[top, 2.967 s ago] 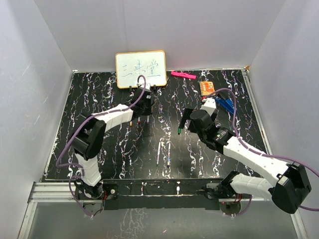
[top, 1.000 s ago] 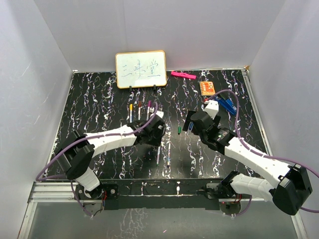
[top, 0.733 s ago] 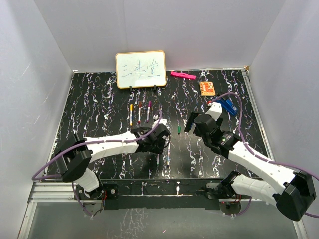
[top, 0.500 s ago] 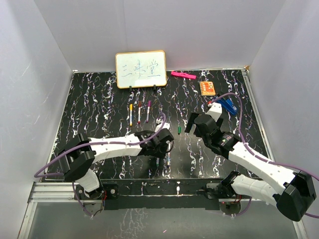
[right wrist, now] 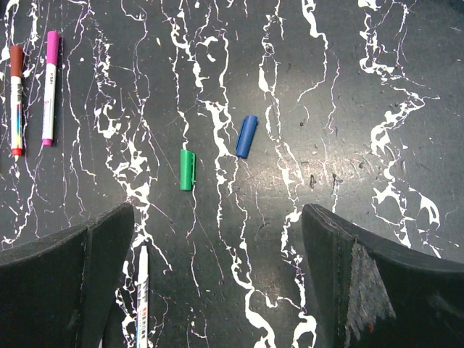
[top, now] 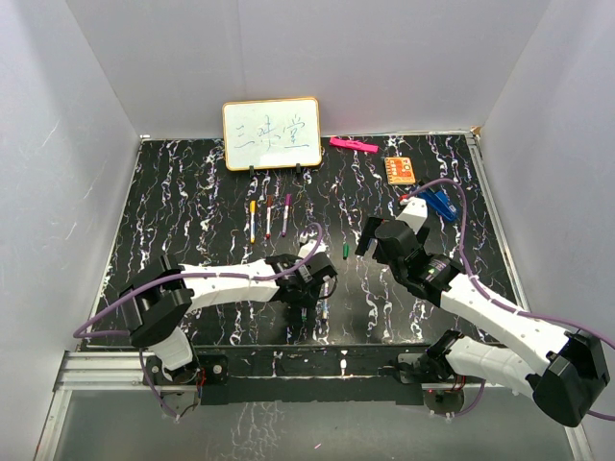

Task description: Insert the pens into the pen caps

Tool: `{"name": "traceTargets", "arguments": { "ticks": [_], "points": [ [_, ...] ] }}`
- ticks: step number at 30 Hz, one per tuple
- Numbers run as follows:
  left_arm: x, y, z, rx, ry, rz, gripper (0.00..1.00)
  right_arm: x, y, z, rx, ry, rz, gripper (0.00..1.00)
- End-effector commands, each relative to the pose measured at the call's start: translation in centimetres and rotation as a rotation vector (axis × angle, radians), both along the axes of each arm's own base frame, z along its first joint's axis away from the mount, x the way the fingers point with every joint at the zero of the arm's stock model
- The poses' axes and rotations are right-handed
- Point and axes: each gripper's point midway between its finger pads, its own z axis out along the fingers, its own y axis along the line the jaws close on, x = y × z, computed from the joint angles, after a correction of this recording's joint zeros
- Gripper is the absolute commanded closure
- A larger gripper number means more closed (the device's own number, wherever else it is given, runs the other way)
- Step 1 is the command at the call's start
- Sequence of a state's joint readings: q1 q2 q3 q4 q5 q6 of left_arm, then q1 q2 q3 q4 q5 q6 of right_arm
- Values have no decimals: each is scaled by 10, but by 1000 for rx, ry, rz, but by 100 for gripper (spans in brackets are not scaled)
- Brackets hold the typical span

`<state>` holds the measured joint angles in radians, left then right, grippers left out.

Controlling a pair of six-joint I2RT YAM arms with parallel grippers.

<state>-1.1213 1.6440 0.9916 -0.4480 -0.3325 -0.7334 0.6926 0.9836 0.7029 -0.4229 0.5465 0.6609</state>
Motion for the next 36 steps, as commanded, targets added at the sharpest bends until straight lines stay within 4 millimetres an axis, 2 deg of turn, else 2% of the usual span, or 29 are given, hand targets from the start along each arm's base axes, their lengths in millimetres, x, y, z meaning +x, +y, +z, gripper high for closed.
{"name": "traceTargets", "arguments": {
  "ticks": [1,8,13,19,25,33,36],
  "points": [
    [0,1,2,35,11,3,56,7,2,11,25,-49,-10,2],
    [-1,3,-8,39,59,2,55,5,0,11,31,-55,-11,2],
    [8,11,-13,5,87,36,55,5,-1,10,28,-54,-14,2],
    [20,33,-20,15,130,71,59,6,-1,11,32,-59,-22,2],
    [26,57,-26,153,136,76,61,6,-1,13,45,-73,-25,2],
    [15,62,-40,195,221,43,83,6,-2,11,44,-72,-29,2],
    [10,67,-41,204,242,47,88,6,-3,12,42,-74,-33,2]
  ]
}}
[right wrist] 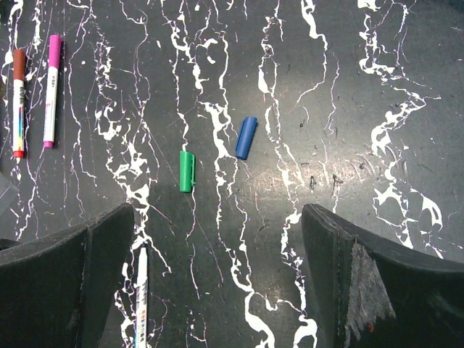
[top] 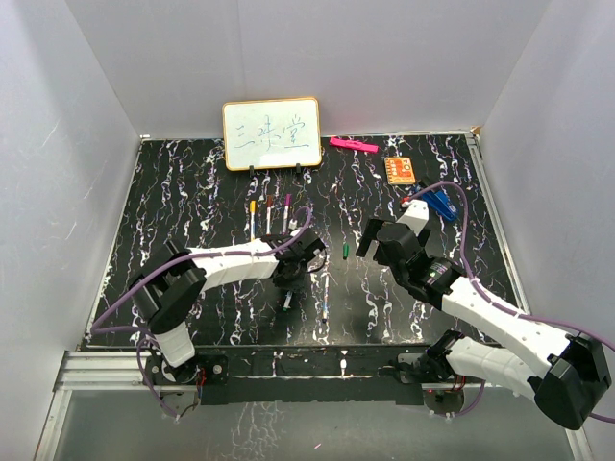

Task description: Insert the pens into the pen caps

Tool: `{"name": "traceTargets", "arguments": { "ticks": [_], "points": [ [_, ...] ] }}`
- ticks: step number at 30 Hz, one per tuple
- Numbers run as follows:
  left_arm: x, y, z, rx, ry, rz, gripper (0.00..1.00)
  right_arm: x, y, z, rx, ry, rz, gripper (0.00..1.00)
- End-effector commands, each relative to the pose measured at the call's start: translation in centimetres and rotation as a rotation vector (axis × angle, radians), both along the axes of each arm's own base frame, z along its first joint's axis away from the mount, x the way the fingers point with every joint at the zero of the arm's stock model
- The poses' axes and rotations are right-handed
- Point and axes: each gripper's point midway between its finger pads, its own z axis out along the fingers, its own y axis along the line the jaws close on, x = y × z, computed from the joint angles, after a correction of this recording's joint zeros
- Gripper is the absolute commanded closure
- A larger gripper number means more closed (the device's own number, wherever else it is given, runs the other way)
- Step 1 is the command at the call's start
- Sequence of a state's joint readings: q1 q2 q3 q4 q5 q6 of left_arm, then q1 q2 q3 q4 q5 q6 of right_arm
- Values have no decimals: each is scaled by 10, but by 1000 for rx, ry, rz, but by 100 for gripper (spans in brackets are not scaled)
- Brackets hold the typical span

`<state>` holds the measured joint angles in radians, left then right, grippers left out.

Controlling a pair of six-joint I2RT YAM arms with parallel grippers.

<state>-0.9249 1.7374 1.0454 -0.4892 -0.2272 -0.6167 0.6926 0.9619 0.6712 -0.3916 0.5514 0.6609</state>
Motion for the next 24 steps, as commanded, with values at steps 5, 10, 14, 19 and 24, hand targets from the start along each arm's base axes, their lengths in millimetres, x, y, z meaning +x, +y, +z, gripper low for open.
{"name": "traceTargets", "arguments": {
  "ticks": [5,10,14,19,24],
  "points": [
    [-34,50,-24,137,179,13,80,10,0,19,34,-60,-32,2],
    [-41,60,-27,146,222,10,76,14,4,22,26,-51,-31,2],
    [-44,58,-27,135,237,1,76,15,5,24,29,-54,-32,2],
    [-46,56,-34,128,255,-11,82,16,5,25,34,-57,-38,2],
    [-52,57,-45,141,293,-23,100,19,5,28,37,-63,-51,2]
  ]
}}
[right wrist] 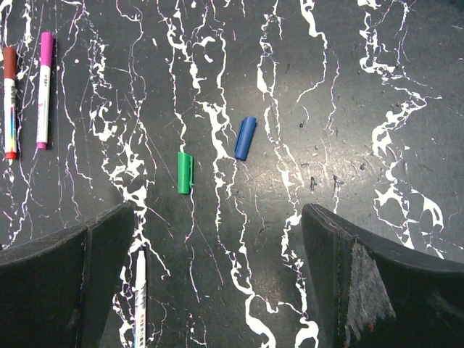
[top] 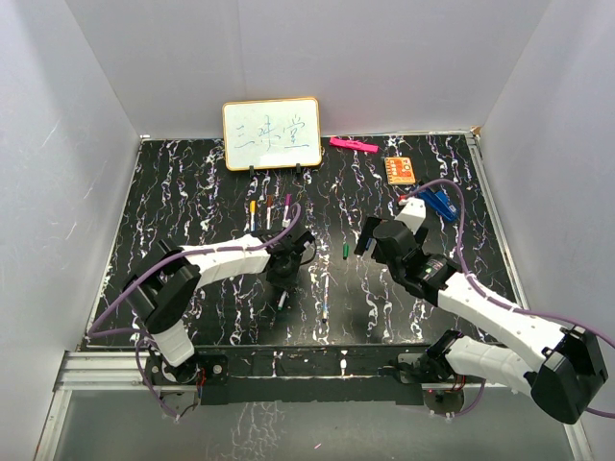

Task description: Insert the pens into the pen caps

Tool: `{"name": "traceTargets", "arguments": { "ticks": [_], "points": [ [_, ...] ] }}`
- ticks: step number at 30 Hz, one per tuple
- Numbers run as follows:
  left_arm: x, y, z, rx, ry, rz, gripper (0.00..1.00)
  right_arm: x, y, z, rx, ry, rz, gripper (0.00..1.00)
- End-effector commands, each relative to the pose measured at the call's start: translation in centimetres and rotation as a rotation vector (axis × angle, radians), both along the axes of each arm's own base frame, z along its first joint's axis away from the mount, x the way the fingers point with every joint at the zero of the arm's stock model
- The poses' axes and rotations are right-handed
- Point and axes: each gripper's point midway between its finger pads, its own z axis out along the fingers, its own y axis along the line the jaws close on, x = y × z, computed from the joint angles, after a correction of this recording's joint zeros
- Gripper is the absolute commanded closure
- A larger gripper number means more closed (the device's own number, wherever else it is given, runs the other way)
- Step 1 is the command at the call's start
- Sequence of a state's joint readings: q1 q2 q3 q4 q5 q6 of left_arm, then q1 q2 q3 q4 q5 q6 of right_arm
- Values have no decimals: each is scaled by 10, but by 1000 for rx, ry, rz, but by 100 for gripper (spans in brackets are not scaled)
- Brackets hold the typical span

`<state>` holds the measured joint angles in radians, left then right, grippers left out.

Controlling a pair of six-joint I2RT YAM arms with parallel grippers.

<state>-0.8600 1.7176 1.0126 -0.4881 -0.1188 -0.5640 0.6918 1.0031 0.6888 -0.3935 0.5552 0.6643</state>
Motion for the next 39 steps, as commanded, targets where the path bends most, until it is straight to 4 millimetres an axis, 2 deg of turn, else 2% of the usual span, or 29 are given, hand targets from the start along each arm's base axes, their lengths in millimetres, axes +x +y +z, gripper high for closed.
{"name": "traceTargets", "arguments": {
  "ticks": [1,5,7,12,15,18,21,28,39],
  "points": [
    [-47,47,-42,183,208,-23,100,16,3,32,51,-83,-49,2],
    [-44,48,-40,172,174,-14,100,22,3,29,35,-71,-64,14],
    [-41,48,-35,165,144,-10,100,26,7,20,11,-42,-59,23],
    [-29,44,-13,114,55,-8,100,34,24,-2,-37,52,0,54],
    [-20,33,10,27,-20,-21,100,36,34,-16,-59,101,42,60],
    [-14,22,30,-60,-79,-37,100,38,41,-29,-81,144,71,62],
    [-10,14,46,-124,-118,-51,100,40,47,-36,-84,158,96,59],
    [-6,1,68,-231,-213,-108,100,45,60,-48,-92,183,147,55],
    [-14,-11,78,-322,-293,-147,100,58,78,-66,-97,221,189,55]
  ]
}}
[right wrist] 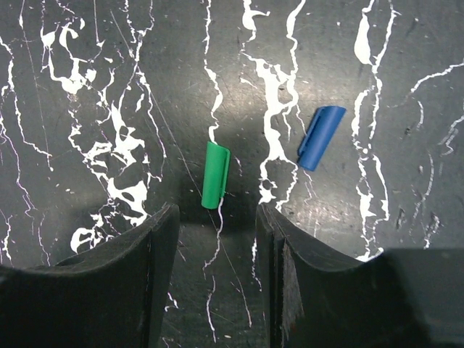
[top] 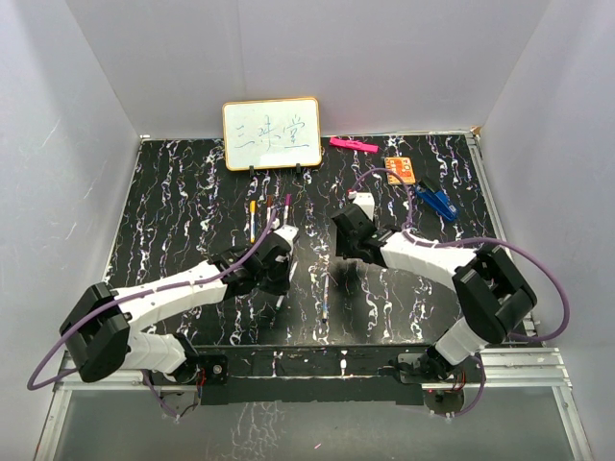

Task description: Insert the pens into the pen caps

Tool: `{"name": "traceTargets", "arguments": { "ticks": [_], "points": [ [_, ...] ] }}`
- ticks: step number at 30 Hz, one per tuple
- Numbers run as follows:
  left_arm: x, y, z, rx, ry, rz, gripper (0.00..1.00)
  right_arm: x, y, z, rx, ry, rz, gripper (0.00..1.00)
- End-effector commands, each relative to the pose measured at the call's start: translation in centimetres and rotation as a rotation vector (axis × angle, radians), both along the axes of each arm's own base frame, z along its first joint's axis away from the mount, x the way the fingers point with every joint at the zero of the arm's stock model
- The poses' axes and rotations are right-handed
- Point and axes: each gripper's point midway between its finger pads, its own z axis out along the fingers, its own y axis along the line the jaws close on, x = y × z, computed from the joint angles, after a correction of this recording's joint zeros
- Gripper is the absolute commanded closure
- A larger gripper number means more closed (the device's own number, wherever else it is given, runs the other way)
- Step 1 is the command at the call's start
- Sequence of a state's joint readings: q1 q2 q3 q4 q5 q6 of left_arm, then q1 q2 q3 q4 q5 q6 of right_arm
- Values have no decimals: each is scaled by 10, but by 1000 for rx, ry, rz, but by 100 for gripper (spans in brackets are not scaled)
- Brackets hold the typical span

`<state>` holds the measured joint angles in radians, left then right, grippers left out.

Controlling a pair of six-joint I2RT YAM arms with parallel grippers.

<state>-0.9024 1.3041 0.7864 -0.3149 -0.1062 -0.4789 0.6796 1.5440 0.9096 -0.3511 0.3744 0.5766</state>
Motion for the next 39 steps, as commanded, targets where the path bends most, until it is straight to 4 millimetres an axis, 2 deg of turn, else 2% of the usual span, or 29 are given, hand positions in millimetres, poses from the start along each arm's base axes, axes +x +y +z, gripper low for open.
{"name": "traceTargets", "arguments": {
  "ticks": [1,14,25,34,36,39],
  "points": [
    [-2,-9,16,-75,-55,-25,100,23,19,17,53,-63,17,56],
    [-5,-17,17,-96,-70,-58,100,32,25,0,20,-35,17,56],
    [-10,-25,23,-147,-76,-95,100,32,25,-13,-3,-4,11,57],
    [-10,-26,19,-133,-57,-88,100,31,24,-21,-15,14,8,58],
    [-10,-26,19,-140,-59,-86,100,30,22,-33,-36,40,2,59],
    [-9,-26,23,-154,-71,-81,100,28,20,-40,-49,59,-6,60]
  ]
}}
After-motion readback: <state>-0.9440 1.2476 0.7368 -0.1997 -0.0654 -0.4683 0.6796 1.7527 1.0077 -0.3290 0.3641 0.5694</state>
